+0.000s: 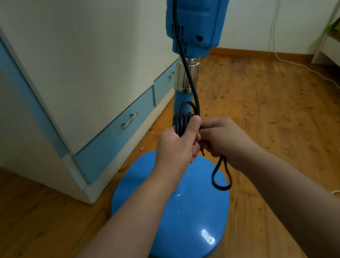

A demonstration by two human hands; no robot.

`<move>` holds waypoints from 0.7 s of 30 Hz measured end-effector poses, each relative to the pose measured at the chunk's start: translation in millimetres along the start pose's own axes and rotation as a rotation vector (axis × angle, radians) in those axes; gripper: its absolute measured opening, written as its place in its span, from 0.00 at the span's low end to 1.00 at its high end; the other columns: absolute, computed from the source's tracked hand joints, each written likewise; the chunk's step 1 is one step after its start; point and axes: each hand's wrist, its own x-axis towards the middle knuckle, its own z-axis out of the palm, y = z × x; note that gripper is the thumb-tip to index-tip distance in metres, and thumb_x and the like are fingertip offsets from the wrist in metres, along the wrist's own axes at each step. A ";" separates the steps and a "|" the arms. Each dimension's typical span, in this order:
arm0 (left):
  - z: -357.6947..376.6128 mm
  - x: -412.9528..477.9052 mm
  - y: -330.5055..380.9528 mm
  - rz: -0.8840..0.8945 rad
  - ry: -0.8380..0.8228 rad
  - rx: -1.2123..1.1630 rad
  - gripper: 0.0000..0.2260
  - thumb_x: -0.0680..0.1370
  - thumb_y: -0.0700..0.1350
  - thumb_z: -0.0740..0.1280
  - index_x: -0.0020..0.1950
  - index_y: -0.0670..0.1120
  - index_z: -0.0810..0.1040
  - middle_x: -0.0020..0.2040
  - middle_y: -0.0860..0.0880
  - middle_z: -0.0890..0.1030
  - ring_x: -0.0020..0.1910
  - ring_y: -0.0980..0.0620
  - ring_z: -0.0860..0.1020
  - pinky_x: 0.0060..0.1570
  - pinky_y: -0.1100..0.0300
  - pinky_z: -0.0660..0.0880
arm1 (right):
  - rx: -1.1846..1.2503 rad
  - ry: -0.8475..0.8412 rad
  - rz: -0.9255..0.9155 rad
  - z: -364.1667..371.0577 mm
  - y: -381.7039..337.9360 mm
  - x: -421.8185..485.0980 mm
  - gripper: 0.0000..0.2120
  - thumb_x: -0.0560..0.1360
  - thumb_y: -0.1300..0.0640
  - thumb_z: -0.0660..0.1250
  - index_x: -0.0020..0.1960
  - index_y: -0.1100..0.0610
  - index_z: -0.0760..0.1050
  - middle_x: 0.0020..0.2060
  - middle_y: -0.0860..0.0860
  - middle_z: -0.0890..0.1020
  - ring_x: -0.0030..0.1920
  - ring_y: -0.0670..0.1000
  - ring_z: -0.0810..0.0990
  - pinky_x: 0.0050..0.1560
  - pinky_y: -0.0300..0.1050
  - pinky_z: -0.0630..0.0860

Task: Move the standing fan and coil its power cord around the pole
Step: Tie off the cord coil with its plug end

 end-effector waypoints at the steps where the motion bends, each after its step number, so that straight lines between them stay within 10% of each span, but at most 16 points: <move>1: 0.7 -0.1 1.8 -0.010 -0.001 -0.002 0.24 0.68 0.66 0.59 0.32 0.45 0.73 0.19 0.53 0.68 0.19 0.57 0.66 0.21 0.64 0.64 | 0.092 -0.042 0.022 0.1 0.2 1.0 0.20 0.71 0.66 0.60 0.24 0.52 0.75 0.19 0.48 0.69 0.20 0.46 0.62 0.19 0.37 0.59; 9: -4.4 7.3 7.9 -0.151 0.119 -0.087 0.37 0.72 0.70 0.42 0.24 0.44 0.75 0.17 0.49 0.70 0.15 0.53 0.66 0.18 0.65 0.63 | 0.359 -0.257 0.051 6.2 6.7 1.3 0.19 0.73 0.66 0.59 0.27 0.52 0.74 0.23 0.49 0.66 0.22 0.46 0.58 0.22 0.38 0.54; 21: -7.5 18.6 18.6 -0.262 0.140 -0.119 0.18 0.77 0.47 0.52 0.30 0.43 0.70 0.19 0.48 0.67 0.14 0.51 0.63 0.15 0.66 0.60 | 0.611 -0.246 -0.030 20.9 8.6 -2.0 0.20 0.74 0.64 0.54 0.26 0.53 0.71 0.26 0.53 0.66 0.23 0.47 0.59 0.24 0.39 0.56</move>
